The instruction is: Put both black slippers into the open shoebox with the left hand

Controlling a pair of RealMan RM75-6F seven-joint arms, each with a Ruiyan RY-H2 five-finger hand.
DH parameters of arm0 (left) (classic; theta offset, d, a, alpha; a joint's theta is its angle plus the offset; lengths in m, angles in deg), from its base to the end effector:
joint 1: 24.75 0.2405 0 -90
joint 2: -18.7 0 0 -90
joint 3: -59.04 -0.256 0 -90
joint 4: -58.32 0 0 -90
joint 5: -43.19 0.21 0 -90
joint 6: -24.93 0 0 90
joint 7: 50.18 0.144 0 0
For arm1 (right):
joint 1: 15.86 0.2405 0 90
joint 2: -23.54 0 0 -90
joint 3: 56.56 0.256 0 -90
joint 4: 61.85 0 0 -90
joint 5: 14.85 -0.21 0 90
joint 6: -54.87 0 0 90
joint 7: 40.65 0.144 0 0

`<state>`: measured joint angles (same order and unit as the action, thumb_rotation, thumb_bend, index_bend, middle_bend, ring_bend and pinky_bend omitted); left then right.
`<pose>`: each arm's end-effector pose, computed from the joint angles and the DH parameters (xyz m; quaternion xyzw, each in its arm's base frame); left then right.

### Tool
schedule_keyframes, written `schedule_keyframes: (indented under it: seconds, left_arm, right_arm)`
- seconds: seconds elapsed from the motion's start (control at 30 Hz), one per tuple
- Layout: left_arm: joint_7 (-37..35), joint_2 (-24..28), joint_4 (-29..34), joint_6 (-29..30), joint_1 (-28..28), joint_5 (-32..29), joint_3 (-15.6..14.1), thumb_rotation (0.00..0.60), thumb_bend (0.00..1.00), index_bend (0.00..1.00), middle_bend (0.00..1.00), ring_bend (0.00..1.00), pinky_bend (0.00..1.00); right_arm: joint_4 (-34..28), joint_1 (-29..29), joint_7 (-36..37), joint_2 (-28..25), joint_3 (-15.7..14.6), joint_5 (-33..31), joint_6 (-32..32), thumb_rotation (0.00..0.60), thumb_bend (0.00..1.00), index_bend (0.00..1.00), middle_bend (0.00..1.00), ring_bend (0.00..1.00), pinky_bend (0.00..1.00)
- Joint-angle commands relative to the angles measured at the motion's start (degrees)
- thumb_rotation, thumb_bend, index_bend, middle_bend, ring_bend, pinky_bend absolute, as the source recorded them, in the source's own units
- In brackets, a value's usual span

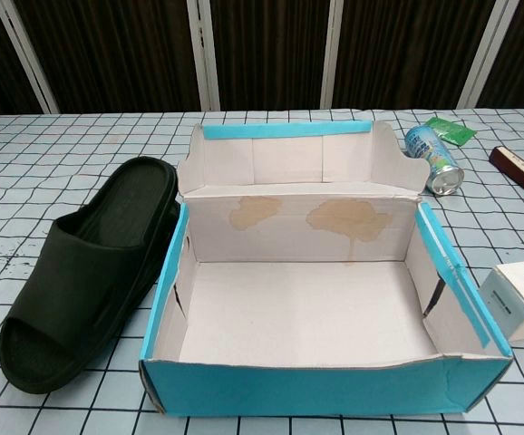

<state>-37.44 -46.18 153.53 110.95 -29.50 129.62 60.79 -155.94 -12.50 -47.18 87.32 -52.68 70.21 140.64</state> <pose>-0.2997 0.1754 0.1494 -0.6274 -0.3386 -0.3414 0.6125 -0.3099 -0.1762 0.1630 0.5960 -0.3640 0.3613 0.6178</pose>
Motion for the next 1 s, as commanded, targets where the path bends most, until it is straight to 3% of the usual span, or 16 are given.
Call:
schedule_keyframes:
  seconds: [0.03, 1.0]
  left_arm:
    - [-0.2, 0.0, -0.2, -0.1, 0.0, -0.2, 0.1, 0.6, 0.13, 0.11, 0.0, 0.0, 0.0]
    - [-1.4, 0.6, 0.6, 1.4, 0.6, 1.3, -0.1, 0.6, 0.13, 0.11, 0.03, 0.0, 0.0]
  right_arm:
    - [0.0, 0.1, -0.1, 0.0, 0.1, -0.3, -0.2, 0.6, 0.26, 0.15, 0.12, 0.11, 0.1]
    - [0.3, -0.6, 1.0, -0.3, -0.2, 0.3, 0.7, 0.6, 0.26, 0.15, 0.12, 0.11, 0.1]
